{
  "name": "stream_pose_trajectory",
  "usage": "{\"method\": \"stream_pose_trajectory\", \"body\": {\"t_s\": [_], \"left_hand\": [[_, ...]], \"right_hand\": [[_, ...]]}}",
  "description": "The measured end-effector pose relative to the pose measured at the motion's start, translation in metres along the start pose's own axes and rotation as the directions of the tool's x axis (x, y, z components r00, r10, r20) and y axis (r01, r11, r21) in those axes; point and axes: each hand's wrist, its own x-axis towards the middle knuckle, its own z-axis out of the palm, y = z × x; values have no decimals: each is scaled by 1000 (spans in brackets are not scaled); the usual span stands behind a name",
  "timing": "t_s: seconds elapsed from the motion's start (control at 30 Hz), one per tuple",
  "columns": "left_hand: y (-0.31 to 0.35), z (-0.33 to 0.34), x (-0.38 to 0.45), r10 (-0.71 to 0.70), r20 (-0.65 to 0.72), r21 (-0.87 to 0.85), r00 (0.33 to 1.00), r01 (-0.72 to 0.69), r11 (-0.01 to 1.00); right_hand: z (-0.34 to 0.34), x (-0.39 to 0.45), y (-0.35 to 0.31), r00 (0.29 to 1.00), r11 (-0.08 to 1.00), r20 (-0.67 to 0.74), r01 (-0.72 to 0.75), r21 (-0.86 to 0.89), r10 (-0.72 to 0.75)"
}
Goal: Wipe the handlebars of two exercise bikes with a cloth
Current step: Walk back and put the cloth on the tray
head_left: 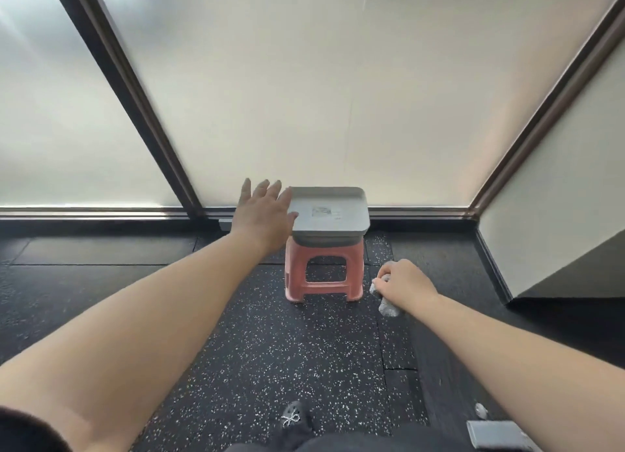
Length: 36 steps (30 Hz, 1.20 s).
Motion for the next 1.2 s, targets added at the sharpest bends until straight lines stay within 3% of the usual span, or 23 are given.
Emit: {"method": "stream_pose_trajectory", "body": {"t_s": [0.2,0.43,0.77,0.83,0.93,1.2], "left_hand": [[-30,18,83,39,42,-5,998,-39,999],[-30,28,170,91,30,-110,995,-87,990],[-1,56,284,101,37,-325,994,-83,942],[6,62,301,70,50,-470,996,-38,882],[17,71,319,-11,122,-697,992,94,711],[29,102,358,-75,321,-902,944,329,278]], "right_hand": [[-17,65,-36,997,984,-37,-66,164,73],[-38,158,-67,998,942,-34,-47,332,61],[-75,308,-87,996,692,41,-83,717,78],[-76,330,-85,997,629,58,-76,774,49],[-75,356,-85,997,562,83,-65,825,-6],[-51,401,-95,994,361,104,-109,926,33]]}}
